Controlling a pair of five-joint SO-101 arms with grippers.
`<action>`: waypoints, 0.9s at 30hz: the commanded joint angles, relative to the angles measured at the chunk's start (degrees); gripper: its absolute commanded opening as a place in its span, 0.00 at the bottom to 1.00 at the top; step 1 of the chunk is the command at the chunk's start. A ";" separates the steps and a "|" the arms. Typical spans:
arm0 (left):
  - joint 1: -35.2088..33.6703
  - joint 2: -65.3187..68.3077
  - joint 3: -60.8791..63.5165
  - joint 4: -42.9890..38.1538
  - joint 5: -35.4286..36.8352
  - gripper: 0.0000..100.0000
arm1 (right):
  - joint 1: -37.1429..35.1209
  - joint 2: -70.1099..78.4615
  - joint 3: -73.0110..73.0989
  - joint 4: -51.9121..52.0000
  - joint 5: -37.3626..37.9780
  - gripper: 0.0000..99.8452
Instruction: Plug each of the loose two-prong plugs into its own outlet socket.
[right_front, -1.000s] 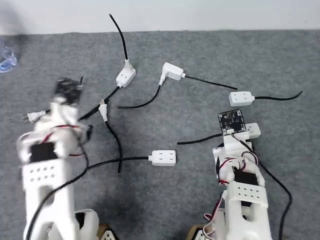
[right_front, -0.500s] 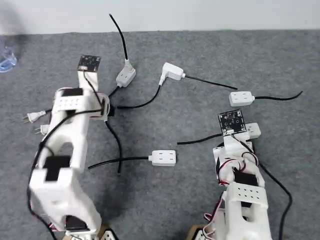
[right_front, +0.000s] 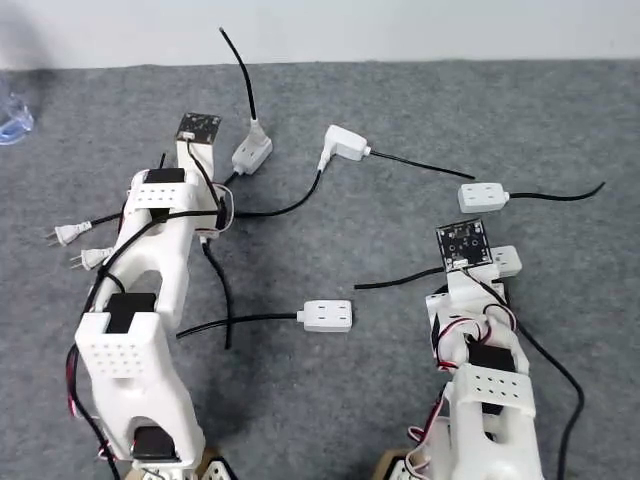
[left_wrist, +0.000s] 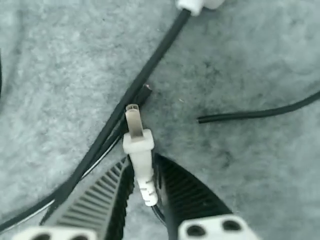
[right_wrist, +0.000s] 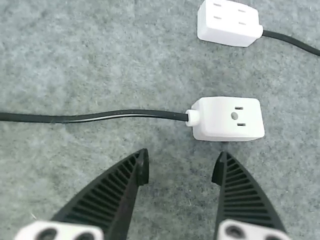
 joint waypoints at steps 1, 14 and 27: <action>-0.09 -0.53 -1.54 1.67 -3.87 0.03 | -0.66 -0.75 -0.44 -1.19 0.62 0.23; 2.55 -10.90 -8.13 19.87 -15.47 0.01 | -0.66 -0.75 -0.44 -1.19 0.62 0.23; 10.46 -29.89 -15.43 40.62 -46.95 0.01 | -0.48 -0.75 -0.44 -1.19 0.62 0.23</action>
